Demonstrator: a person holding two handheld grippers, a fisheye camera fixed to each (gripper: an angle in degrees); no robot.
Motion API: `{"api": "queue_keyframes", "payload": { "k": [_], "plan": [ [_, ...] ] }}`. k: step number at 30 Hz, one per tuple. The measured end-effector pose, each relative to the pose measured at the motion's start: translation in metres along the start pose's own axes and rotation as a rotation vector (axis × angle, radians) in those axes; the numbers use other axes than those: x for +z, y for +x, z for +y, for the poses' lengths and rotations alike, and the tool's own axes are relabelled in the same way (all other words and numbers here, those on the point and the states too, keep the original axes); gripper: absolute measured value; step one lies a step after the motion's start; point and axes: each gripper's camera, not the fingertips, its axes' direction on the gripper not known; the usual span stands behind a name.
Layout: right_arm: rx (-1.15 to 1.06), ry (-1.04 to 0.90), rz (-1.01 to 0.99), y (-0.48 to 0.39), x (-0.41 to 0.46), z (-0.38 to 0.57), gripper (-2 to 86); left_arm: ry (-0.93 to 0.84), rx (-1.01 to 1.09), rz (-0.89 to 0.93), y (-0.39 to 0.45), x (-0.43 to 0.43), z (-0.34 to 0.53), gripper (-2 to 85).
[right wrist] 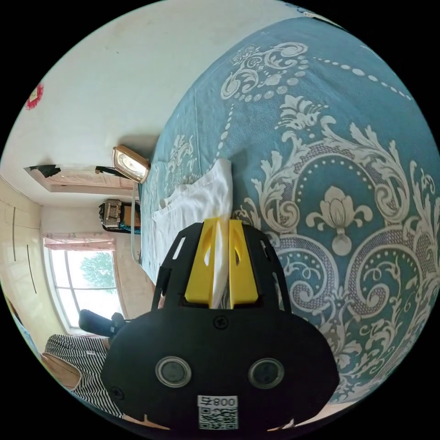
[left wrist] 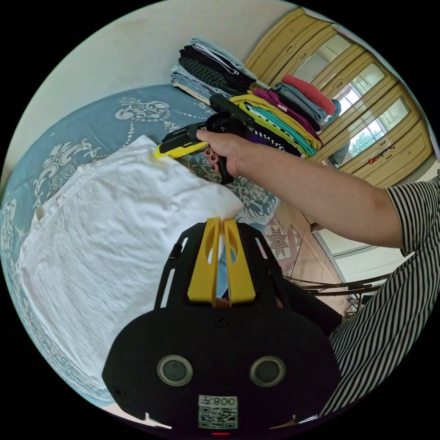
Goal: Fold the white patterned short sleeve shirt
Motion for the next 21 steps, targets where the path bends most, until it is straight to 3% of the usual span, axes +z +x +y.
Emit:
{"api": "queue_keyframes", "payload": {
  "k": [6, 14, 21],
  "plan": [
    [-0.009, -0.026, 0.027, -0.025, 0.026, -0.024, 2.3, 0.009, 0.008, 0.027, -0.008, -0.017, 0.012, 1.4],
    [0.004, 0.027, -0.151, -0.060, 0.041, -0.036, 1.7, 0.115, -0.045, 0.093, -0.040, -0.081, 0.051, 1.3],
    [-0.124, 0.082, -0.286, -0.165, 0.065, -0.047, 1.5, 0.298, -0.205, 0.148, -0.093, -0.183, 0.130, 1.3]
  ]
}}
